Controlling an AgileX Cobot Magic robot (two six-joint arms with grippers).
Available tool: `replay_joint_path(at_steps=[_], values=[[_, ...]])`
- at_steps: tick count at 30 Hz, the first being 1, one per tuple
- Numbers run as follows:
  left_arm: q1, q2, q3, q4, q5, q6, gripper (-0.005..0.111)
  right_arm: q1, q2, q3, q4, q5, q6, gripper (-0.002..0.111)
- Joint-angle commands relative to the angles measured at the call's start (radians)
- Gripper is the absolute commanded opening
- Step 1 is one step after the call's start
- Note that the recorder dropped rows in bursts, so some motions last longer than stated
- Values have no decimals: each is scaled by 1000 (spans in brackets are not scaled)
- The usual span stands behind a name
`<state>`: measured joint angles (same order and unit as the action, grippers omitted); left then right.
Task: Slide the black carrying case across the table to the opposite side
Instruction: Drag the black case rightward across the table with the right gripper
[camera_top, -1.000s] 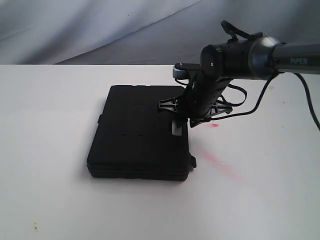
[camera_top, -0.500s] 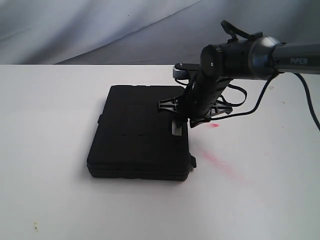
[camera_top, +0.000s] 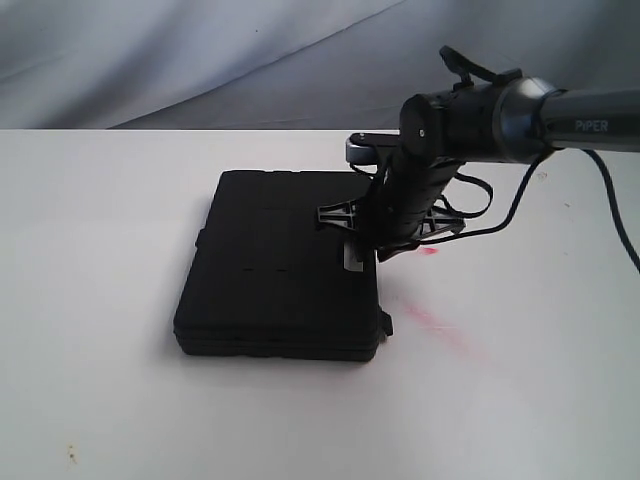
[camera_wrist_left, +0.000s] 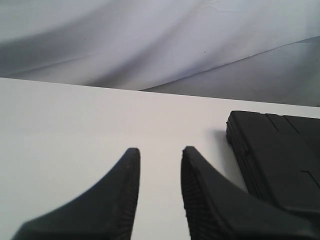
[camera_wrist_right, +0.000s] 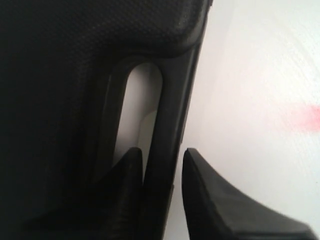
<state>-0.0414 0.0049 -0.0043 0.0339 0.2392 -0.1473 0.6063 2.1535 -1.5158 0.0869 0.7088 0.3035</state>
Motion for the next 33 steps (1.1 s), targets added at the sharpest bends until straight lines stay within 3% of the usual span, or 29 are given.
replay_joint_path(at_steps=[1,7,25,33], values=[[3,-5,4,5,1,-2,29,2,17,-4,3,11,1,16],[3,-5,4,5,1,-2,29,2,-17,-4,-5,4,-3,0],[3,-5,4,5,1,0,29,-4,-95,46,-229,42,94,0],[3,-5,4,5,1,-3,29,-91,-162,147,-270,49,102,0]])
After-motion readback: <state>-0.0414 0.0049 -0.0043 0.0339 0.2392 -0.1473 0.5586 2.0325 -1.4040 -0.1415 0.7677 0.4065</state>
